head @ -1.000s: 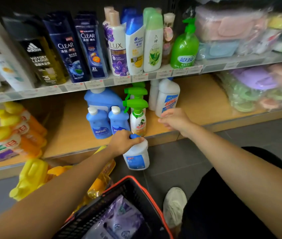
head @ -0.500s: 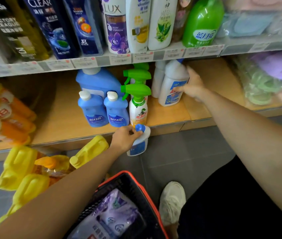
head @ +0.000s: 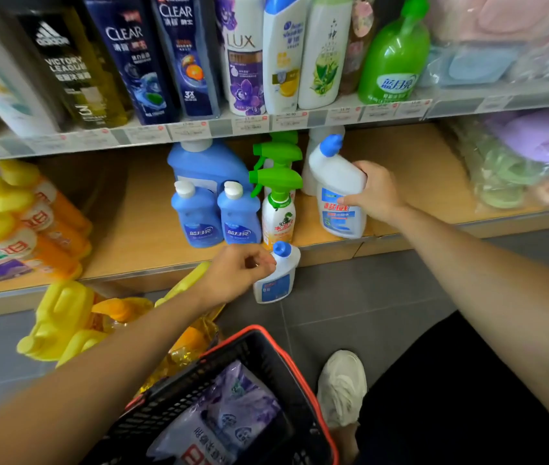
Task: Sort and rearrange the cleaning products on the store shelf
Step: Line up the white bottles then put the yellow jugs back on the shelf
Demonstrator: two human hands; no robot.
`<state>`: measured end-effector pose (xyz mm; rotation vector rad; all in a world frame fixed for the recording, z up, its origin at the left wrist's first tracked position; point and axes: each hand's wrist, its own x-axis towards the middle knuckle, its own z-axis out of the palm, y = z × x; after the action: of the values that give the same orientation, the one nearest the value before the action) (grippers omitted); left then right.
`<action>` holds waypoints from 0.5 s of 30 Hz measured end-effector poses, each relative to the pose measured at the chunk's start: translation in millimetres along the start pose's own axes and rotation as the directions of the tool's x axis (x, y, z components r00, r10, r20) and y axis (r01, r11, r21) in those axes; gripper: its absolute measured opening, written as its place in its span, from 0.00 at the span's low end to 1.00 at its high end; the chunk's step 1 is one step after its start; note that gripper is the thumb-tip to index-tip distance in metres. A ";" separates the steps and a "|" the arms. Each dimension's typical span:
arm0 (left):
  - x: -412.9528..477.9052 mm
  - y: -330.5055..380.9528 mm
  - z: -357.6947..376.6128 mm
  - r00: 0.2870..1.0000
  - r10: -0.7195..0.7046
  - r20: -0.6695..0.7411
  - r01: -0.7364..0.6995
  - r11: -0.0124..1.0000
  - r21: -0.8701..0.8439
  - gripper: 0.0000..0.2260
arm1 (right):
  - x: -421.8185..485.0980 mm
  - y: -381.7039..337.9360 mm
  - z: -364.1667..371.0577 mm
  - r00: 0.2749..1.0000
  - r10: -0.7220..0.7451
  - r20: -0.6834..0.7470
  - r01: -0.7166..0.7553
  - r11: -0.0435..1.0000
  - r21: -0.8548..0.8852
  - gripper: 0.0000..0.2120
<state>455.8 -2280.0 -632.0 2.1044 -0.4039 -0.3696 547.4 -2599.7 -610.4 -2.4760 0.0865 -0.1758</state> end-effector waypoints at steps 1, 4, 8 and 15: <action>-4.9 7.0 -7.8 1.000 0.022 -0.006 -0.022 1.000 -0.008 0.03 | -4.9 -6.9 -6.5 0.999 -0.032 0.038 0.033 0.999 -0.021 0.28; -15.8 25.4 -29.1 0.996 0.087 -0.033 -0.089 0.995 -0.037 0.07 | -20.2 -31.4 -29.3 0.982 -0.118 0.144 0.128 0.990 -0.061 0.26; -28.2 49.1 -48.8 0.977 0.185 -0.102 -0.192 0.979 -0.064 0.20 | -53.0 -66.0 -53.5 0.950 -0.237 0.204 0.256 0.964 -0.072 0.30; -60.8 89.8 -68.1 0.921 0.365 -0.133 -0.386 0.898 -0.211 0.27 | -119.3 -117.9 -43.4 0.856 -0.403 0.325 0.370 0.915 0.160 0.32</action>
<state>416.3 -2249.5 -514.0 1.7560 -0.6679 -0.0874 425.3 -2520.4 -516.6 -2.3645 -0.5668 0.0981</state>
